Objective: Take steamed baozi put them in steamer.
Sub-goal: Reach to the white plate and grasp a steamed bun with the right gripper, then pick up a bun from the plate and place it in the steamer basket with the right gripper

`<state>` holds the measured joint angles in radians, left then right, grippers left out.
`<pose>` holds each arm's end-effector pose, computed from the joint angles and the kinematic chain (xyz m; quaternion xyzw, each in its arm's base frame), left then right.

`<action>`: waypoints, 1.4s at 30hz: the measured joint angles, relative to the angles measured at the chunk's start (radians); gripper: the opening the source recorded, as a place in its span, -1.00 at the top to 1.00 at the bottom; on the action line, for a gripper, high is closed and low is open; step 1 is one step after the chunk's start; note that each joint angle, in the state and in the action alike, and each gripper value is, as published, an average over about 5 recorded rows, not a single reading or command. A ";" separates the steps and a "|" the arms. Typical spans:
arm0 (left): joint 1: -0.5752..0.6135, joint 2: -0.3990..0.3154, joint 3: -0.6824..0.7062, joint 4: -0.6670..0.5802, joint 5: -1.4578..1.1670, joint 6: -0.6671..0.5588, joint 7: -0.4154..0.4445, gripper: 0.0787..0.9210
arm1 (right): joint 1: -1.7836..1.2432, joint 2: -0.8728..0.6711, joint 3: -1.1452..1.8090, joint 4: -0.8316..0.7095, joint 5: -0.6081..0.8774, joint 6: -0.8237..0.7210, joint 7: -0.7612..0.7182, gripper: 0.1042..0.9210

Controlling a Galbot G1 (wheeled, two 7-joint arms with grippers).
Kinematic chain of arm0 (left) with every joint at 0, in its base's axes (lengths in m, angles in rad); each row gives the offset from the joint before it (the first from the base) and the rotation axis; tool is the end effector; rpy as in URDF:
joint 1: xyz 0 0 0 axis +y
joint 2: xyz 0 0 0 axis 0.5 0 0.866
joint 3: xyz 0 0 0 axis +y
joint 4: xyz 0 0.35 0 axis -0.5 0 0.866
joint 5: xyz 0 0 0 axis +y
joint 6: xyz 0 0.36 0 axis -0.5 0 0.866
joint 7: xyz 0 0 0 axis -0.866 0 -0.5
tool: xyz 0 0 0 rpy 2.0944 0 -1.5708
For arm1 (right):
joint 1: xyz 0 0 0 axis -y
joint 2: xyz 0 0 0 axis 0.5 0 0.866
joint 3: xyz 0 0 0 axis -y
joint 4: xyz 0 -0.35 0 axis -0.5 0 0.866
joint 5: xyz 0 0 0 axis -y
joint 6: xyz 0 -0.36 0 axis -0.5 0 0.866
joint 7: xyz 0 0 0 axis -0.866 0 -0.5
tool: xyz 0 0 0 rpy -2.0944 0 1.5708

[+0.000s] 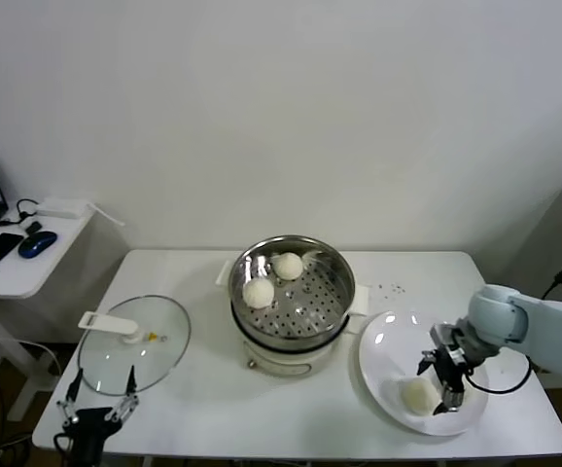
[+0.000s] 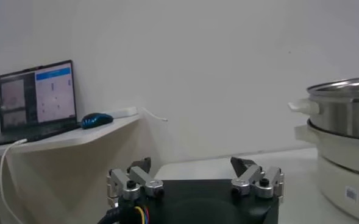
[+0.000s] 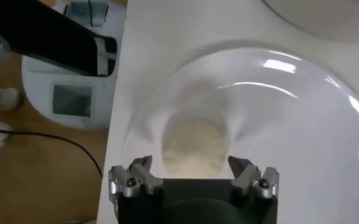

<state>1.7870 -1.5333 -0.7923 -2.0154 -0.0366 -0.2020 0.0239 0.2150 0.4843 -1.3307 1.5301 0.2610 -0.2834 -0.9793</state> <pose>0.1021 0.0935 -0.3529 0.0837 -0.9922 -0.0818 0.0426 0.4224 -0.1619 -0.2403 0.5705 -0.5100 0.4508 0.4596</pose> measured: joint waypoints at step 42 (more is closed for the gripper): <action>-0.018 -0.004 0.000 0.012 -0.008 0.007 -0.001 -0.77 | -0.009 0.015 0.055 -0.002 -0.027 0.009 -0.048 -0.37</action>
<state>1.7686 -1.5378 -0.7922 -2.0036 -0.0442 -0.1952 0.0232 0.2057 0.4996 -1.2759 1.5280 0.2335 -0.2745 -1.0269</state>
